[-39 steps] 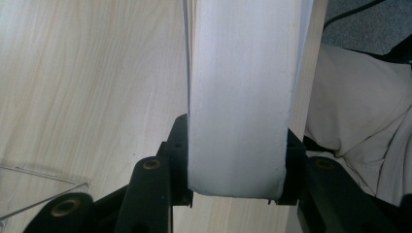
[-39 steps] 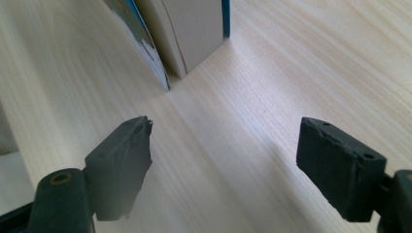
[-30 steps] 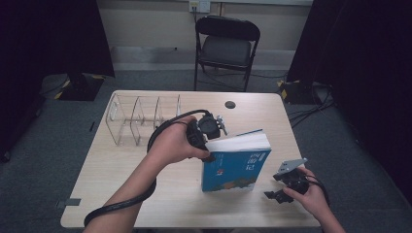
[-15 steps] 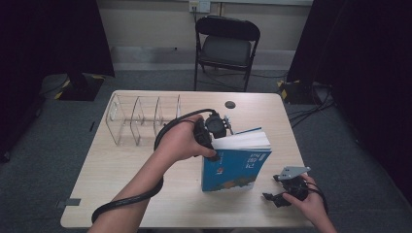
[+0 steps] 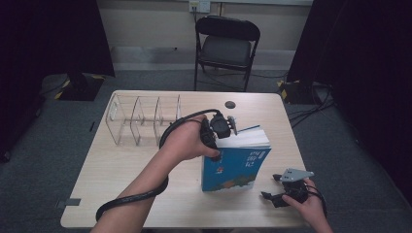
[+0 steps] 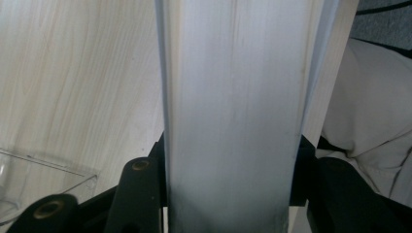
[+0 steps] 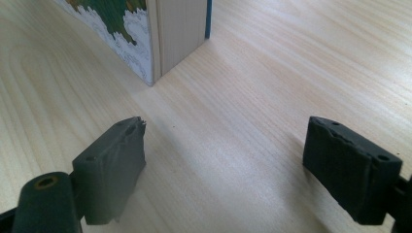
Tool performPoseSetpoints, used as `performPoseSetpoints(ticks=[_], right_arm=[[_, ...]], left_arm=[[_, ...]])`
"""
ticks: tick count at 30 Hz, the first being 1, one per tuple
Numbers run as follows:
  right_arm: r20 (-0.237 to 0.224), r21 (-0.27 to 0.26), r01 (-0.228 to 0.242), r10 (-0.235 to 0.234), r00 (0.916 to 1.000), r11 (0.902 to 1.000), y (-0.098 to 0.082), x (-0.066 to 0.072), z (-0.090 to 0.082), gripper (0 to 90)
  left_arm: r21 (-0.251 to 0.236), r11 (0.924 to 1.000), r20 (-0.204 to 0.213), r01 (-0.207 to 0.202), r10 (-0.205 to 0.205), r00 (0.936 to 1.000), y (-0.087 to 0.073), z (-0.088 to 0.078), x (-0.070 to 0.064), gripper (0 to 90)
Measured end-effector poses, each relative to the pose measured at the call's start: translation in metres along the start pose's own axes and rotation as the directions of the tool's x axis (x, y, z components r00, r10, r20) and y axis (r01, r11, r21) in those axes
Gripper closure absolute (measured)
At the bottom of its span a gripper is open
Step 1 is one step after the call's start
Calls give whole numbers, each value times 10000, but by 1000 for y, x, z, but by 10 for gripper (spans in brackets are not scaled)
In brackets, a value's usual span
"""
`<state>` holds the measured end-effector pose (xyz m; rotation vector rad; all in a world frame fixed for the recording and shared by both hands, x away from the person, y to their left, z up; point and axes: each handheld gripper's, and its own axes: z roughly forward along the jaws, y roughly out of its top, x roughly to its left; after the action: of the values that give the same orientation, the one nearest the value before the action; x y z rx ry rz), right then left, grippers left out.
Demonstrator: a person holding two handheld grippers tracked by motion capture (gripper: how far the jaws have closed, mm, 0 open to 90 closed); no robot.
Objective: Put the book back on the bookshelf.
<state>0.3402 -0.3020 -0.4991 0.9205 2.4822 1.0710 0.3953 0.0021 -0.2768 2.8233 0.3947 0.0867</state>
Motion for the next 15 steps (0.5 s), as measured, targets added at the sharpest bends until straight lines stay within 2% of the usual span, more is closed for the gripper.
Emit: performPoseSetpoints(ticks=[1,3,5,6,10,14,15], right_arm=[[-58,-98,-28,28,10000,9999,-1,0,1,144],[-55,-102,-26,25,10000,9999,-1,0,1,144],[-64,-109,-19,18,10000,9999,-1,0,1,145],[15,-48,-2,3,10000,10000,-1,0,0,145],[-60,-117,-19,18,10000,9999,-1,0,1,145],[-67,-112,-19,18,10000,9999,-1,0,1,145],[-66,-113,-20,19,10000,9999,-1,0,1,145]], left_arm=[[-17,9999,-80,-132,132,9999,1,1,0,536],[-126,9999,-80,-20,19,10000,1,6,0,514],[63,9999,17,-129,129,9999,2,11,1,487],[124,9998,113,174,-176,9998,2,14,2,482],[52,9994,324,347,-349,9989,1,15,3,515],[74,10000,289,-26,24,9996,0,14,1,555],[44,10000,396,18,-20,9992,0,14,0,593]])
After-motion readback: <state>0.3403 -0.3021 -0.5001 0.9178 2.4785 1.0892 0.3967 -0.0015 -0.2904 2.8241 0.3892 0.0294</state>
